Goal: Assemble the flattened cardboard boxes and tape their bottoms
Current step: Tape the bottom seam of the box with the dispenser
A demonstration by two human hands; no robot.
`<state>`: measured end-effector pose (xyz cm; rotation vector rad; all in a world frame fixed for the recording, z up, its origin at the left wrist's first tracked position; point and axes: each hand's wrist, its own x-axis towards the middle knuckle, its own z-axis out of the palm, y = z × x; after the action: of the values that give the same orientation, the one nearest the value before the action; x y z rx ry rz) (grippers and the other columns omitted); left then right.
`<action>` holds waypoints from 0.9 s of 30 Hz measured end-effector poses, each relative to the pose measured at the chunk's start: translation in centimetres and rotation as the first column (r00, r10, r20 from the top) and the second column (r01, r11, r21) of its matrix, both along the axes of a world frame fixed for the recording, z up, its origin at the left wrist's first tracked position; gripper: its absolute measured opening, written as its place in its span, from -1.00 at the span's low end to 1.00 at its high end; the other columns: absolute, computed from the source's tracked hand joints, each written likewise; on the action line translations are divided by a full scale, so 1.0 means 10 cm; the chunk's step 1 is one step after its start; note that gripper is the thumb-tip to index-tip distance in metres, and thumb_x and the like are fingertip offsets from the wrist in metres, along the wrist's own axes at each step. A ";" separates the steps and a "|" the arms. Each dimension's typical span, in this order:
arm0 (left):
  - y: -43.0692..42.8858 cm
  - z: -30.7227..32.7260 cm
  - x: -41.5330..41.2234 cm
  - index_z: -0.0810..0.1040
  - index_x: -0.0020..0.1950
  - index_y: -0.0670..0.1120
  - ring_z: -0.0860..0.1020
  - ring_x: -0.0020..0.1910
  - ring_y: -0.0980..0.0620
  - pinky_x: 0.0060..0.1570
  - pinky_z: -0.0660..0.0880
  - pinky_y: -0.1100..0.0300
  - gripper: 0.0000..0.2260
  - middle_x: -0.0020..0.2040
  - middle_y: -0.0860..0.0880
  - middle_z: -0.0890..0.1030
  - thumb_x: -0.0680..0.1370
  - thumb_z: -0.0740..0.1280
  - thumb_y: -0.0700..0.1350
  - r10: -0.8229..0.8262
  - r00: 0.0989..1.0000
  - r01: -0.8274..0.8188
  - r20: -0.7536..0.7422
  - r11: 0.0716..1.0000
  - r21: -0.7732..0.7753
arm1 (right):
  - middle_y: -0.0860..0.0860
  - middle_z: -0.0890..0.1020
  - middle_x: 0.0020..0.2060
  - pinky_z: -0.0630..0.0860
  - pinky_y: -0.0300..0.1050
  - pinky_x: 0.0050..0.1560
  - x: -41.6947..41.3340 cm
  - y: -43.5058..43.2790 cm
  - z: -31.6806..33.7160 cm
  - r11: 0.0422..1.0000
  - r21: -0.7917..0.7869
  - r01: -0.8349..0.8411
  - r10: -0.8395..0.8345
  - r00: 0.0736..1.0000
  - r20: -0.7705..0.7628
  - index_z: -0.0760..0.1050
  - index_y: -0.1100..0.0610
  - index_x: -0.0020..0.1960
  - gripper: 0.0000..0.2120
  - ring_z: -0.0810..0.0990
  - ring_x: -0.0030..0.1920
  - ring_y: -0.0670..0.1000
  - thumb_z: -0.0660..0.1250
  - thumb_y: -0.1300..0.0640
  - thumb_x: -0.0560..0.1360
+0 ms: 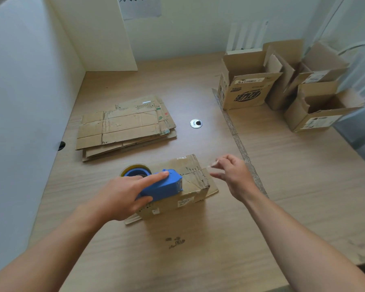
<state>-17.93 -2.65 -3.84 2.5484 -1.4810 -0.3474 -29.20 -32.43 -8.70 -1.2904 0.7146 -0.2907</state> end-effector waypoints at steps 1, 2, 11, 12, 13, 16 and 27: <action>-0.01 0.00 0.01 -0.35 0.31 0.63 0.55 0.02 0.02 -0.05 0.48 0.16 -0.23 0.26 0.15 0.53 0.60 0.26 0.13 0.003 1.000 -0.003 -0.004 1.000 0.004 | 0.11 0.55 -0.19 0.63 -0.05 -0.19 0.02 -0.01 0.01 0.997 -0.039 -0.061 0.059 0.996 -0.059 0.46 0.21 -0.20 -0.83 0.65 -0.13 0.02 0.27 0.26 0.58; -0.01 0.00 0.01 -0.34 0.31 0.63 0.55 0.02 0.03 -0.07 0.47 0.17 -0.23 0.26 0.15 0.53 0.60 0.27 0.12 0.007 1.000 -0.007 -0.010 1.000 0.007 | 0.09 0.54 -0.21 0.60 -0.08 -0.26 0.04 0.00 0.02 0.990 -0.071 -0.118 0.109 0.987 -0.115 0.43 0.18 -0.17 -0.84 0.64 -0.19 0.00 0.29 0.21 0.59; -0.01 0.01 -0.02 -0.29 0.32 0.64 0.55 -0.01 0.02 -0.07 0.45 0.18 -0.25 0.21 0.16 0.54 0.60 0.28 0.13 0.043 0.999 -0.043 -0.028 0.999 -0.012 | 0.08 0.53 -0.36 0.31 -0.24 -0.54 0.14 0.03 -0.02 0.995 0.034 -0.089 0.093 0.979 -0.180 0.34 0.11 -0.18 -0.75 0.45 -0.50 -0.06 0.35 0.13 0.60; 0.00 0.02 -0.02 -0.28 0.33 0.64 0.55 -0.02 0.03 -0.06 0.47 0.17 -0.26 0.21 0.16 0.54 0.60 0.27 0.13 0.045 0.998 -0.046 -0.031 0.999 -0.009 | 0.06 0.51 -0.39 0.28 -0.25 -0.56 0.15 0.04 -0.03 0.996 0.054 -0.075 0.085 0.976 -0.201 0.34 0.11 -0.19 -0.74 0.42 -0.52 -0.07 0.37 0.12 0.59; 0.00 0.02 -0.02 -0.28 0.34 0.63 0.55 -0.01 0.03 -0.04 0.48 0.15 -0.26 0.20 0.16 0.54 0.60 0.27 0.13 0.047 0.998 -0.047 -0.034 0.999 -0.006 | 0.04 0.50 -0.41 0.26 -0.26 -0.56 0.14 0.04 -0.04 0.996 0.059 -0.073 0.085 0.970 -0.229 0.35 0.10 -0.19 -0.74 0.40 -0.53 -0.08 0.38 0.11 0.58; -0.01 0.01 -0.01 -0.28 0.34 0.63 0.55 -0.02 0.02 -0.04 0.49 0.12 -0.26 0.18 0.16 0.53 0.60 0.27 0.13 0.049 0.998 -0.049 -0.030 0.999 -0.004 | 0.00 0.51 -0.44 0.22 -0.26 -0.54 0.11 0.00 -0.09 0.990 -0.003 -0.139 0.130 0.934 -0.333 0.42 0.12 -0.15 -0.77 0.40 -0.55 -0.09 0.40 0.05 0.56; -0.01 0.01 -0.01 -0.27 0.33 0.65 0.54 -0.01 0.03 -0.03 0.49 0.11 -0.26 0.18 0.17 0.53 0.60 0.27 0.12 0.061 0.997 -0.061 -0.057 0.998 -0.006 | 0.05 0.48 -0.35 0.19 -0.28 -0.56 0.17 0.05 -0.16 0.964 0.022 -0.264 0.239 0.828 -0.508 0.47 0.17 -0.07 -0.71 0.38 -0.50 -0.06 0.36 -0.07 0.58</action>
<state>-18.07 -2.74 -3.72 2.5492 -1.3785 -0.4007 -27.53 -31.93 -10.29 -1.5095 0.9705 0.2663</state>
